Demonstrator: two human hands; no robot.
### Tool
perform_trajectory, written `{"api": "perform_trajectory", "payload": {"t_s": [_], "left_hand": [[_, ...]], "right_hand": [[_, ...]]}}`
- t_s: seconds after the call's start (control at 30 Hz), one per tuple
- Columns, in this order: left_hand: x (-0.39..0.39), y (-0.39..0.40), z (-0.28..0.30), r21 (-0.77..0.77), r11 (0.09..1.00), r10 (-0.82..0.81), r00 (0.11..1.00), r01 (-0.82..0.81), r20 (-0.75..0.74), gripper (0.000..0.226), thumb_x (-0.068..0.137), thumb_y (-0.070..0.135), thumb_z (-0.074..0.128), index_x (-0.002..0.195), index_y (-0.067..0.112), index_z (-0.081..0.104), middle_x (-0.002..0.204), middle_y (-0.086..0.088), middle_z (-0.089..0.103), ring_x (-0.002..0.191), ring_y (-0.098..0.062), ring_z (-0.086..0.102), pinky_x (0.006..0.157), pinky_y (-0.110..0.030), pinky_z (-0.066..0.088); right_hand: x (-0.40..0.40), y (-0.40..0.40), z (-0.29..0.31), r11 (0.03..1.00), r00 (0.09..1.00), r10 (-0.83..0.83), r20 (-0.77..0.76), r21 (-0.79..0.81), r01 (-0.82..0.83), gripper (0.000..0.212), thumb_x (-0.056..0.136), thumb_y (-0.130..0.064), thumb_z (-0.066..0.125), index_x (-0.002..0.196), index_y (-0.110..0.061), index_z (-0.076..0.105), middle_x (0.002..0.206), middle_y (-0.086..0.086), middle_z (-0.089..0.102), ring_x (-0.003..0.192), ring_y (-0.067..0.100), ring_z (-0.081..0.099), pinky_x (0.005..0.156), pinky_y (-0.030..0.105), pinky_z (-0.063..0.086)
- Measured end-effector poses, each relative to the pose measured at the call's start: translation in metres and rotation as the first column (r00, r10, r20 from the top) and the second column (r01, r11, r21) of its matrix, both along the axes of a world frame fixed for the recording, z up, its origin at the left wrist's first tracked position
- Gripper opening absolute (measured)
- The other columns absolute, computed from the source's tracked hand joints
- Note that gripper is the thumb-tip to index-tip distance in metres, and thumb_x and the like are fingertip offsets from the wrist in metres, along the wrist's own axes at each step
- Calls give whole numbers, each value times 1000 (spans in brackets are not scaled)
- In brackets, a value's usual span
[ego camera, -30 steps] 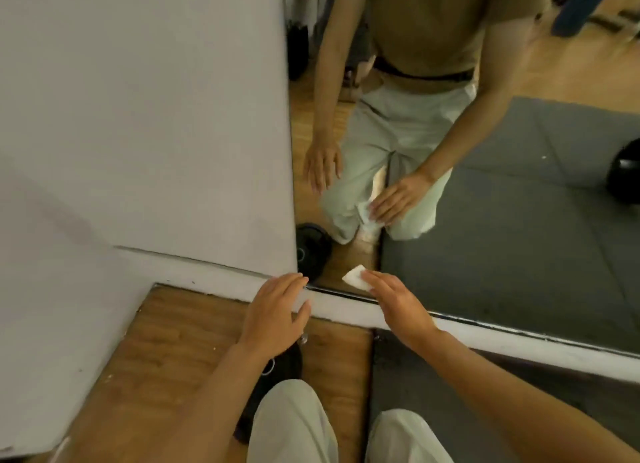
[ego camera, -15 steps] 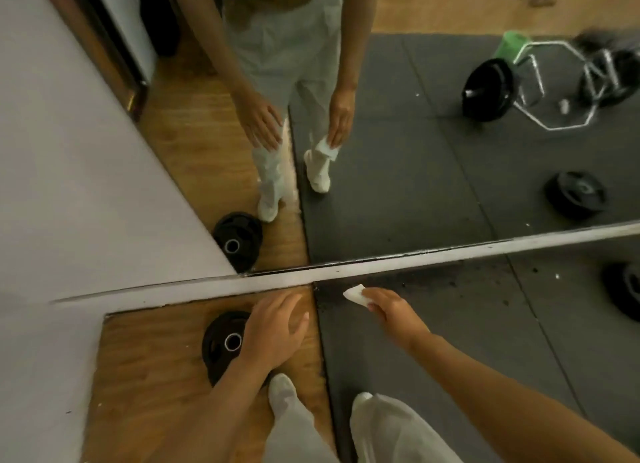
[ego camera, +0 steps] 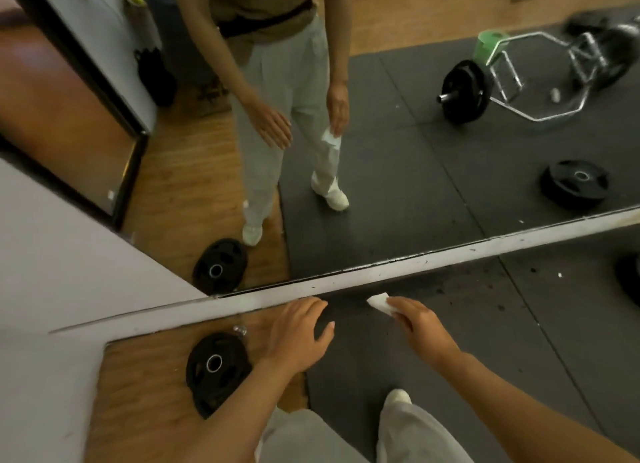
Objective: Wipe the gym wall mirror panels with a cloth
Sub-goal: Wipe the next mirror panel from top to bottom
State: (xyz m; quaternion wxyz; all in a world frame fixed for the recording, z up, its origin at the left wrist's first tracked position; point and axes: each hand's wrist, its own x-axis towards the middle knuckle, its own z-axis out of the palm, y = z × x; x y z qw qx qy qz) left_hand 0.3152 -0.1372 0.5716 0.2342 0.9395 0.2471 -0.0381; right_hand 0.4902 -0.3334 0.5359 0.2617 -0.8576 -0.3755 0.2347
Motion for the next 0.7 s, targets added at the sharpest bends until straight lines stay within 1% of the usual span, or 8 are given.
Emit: {"api": "perform_trajectory", "payload": {"t_s": [0.1,0.17,0.23,0.33,0.4,0.43,0.6,0.7], "left_hand": [[34,-33,19,6,1000,9,998,-10,59,52,100,48,45,147,23,44,151,6,43,140,-11,35,117,-25,20],[57,-48,32,28,1000,9,993,-12,119,52,100,47,47,145,22,47,150,4,46,140,-12,37,117,-24,19],[80,-54,47,41,999,12,988,-19,153,51,99,45,48,143,20,50,148,3,48,140,-13,39,118,-24,19],[115,-47,70,151,988,-2,960,-42,279,51,95,46,48,133,15,61,137,-1,59,129,-18,53,114,-29,28],[140,-35,91,205,975,-4,919,-84,395,52,93,46,47,130,12,63,133,-3,62,125,-19,56,113,-33,34],[153,-29,104,218,971,-3,897,-104,441,53,93,46,47,131,12,62,134,-4,61,127,-18,54,113,-34,35],[204,13,185,335,916,-74,725,-223,685,52,95,42,49,136,10,57,140,-6,56,134,-17,45,117,-38,31],[220,45,245,431,850,-161,630,-302,760,52,97,38,50,140,9,52,145,-8,52,139,-20,41,118,-43,29]], "right_hand": [[38,-22,20,996,1000,-7,-2,89,7,37,98,-8,58,134,-13,58,136,9,56,123,21,53,107,26,39],[62,-29,36,983,999,-10,40,182,3,37,96,-4,60,132,-15,60,131,6,58,119,14,52,107,34,44],[86,-28,54,954,990,3,143,295,-46,40,91,3,65,129,-10,62,125,9,62,114,14,54,102,41,49],[119,-11,90,912,964,22,264,390,-128,40,93,0,62,132,-8,60,127,13,62,115,16,56,104,28,45],[139,8,122,878,943,22,333,444,-178,36,97,-7,55,133,-6,59,131,15,60,119,17,55,108,14,35],[149,18,139,858,929,23,369,470,-208,36,98,-8,53,133,-4,58,132,15,59,121,18,54,108,12,33],[186,83,237,667,810,-70,583,631,-397,33,98,-3,54,129,2,60,131,16,59,124,18,53,110,18,35],[202,116,304,538,688,-146,711,640,-548,32,100,-4,52,129,6,59,135,18,56,128,23,53,111,29,39]]}}
